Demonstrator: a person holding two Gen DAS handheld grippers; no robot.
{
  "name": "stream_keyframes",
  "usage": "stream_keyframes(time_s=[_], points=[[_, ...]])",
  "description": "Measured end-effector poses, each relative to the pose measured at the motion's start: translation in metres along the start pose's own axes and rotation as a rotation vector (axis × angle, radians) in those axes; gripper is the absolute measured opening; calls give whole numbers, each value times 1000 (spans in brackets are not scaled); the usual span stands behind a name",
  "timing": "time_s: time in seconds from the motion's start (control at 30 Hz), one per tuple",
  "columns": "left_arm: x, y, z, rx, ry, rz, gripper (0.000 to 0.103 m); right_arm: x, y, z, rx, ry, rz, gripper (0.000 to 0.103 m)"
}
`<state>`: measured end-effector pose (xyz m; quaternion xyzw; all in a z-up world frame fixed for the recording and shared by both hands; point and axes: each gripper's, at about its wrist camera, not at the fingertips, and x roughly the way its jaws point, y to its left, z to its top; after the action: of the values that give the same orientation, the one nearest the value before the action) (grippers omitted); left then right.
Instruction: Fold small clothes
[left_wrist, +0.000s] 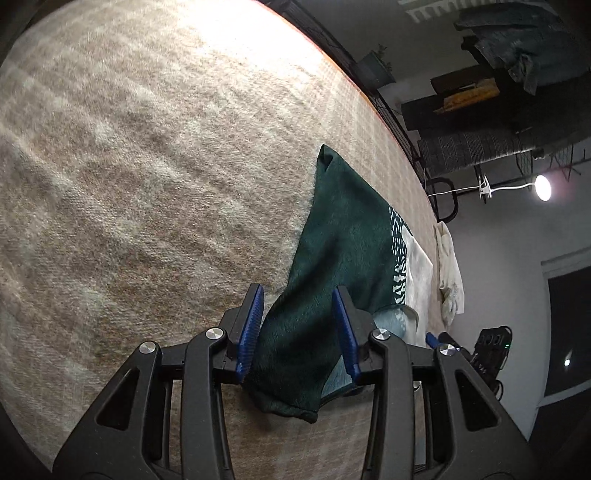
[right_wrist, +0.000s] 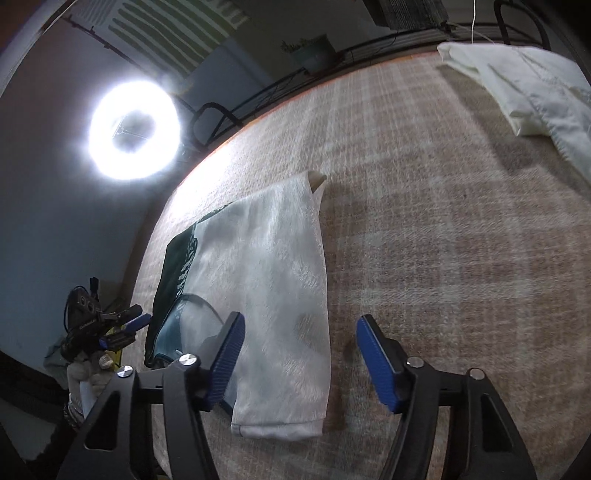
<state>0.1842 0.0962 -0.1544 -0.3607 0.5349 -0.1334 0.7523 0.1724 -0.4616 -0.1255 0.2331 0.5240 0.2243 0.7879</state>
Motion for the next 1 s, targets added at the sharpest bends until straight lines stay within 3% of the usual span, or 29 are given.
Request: stream_keyframes(time_s=[0.2, 0.33, 0.6, 0.67, 0.7, 0.73, 0.83, 1.0], points=[[15, -6, 2, 27, 32, -15, 38, 10, -9, 3, 39, 7, 57, 61], [25, -14, 3, 36, 41, -34, 38, 18, -14, 7, 79, 14, 126, 52], [45, -41, 5, 91, 46, -24, 38, 50, 7, 16, 77, 35, 189, 44], [48, -45, 5, 106, 38, 9, 29, 58, 13, 18, 76, 47, 188, 36], [49, -47, 4, 117, 31, 35, 16, 59, 16, 19, 68, 44, 174, 31], [51, -48, 4, 127, 33, 50, 8, 59, 20, 19, 57, 45, 157, 19], [54, -60, -3, 183, 6, 95, 4, 57, 30, 20, 18, 43, 115, 6], [45, -95, -19, 357, -76, 180, 2, 48, 52, 22, -53, 16, 36, 4]])
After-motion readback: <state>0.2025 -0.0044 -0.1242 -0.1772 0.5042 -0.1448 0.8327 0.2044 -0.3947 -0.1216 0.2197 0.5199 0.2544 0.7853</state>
